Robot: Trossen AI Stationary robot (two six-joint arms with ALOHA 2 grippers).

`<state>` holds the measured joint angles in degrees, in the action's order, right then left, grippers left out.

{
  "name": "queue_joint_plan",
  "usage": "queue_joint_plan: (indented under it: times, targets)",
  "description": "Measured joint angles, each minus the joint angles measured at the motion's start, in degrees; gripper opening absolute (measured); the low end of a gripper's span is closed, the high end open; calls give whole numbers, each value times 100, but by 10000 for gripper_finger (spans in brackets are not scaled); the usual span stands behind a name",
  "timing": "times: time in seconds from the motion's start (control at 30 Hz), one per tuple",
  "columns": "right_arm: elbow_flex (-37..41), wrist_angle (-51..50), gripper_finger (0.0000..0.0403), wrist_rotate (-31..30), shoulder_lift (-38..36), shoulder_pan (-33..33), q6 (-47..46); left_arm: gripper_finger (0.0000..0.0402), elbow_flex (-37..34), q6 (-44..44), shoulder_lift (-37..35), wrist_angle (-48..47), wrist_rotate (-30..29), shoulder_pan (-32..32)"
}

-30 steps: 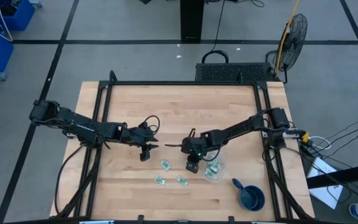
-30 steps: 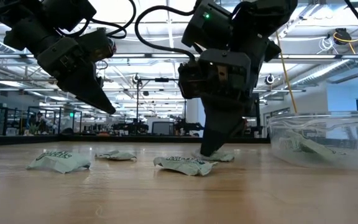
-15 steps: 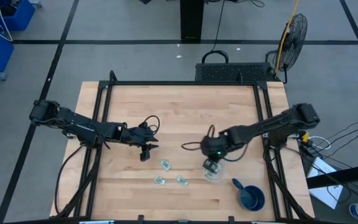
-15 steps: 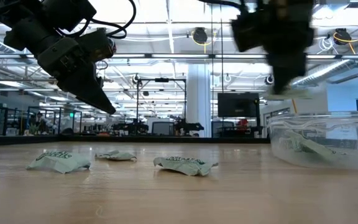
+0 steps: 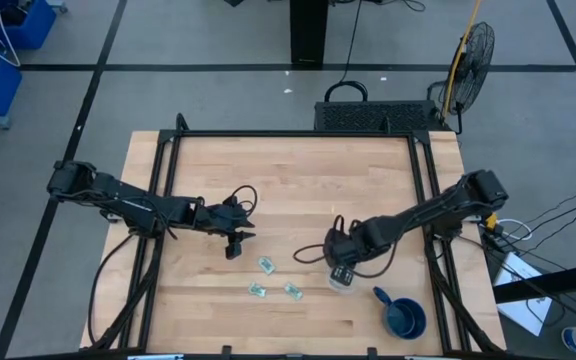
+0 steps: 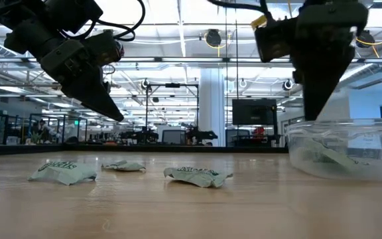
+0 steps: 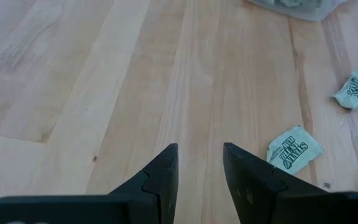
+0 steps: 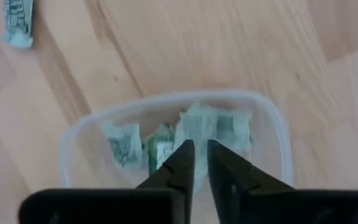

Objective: Pick and place Stevia / Truvia into bins
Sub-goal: Put the stevia packet into the transparent container

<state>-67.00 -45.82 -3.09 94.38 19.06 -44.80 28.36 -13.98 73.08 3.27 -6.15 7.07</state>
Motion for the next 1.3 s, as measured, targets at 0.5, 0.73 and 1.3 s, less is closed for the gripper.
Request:
queue_joint_plan:
  times: [0.5, 0.73, 1.3]
  targets:
    - [0, 3013, 125, -1262, -253, -371, 2644, 134, 0, -43, 0, -59, 933, 234]
    - [0, 5172, 126, -357, 680, -649, 3771, 134, 2, -482, 20, -124, 344, 792]
    - [0, 7681, 126, 540, 2750, -970, 3896, 134, 2, -527, -13, -798, 5, 756]
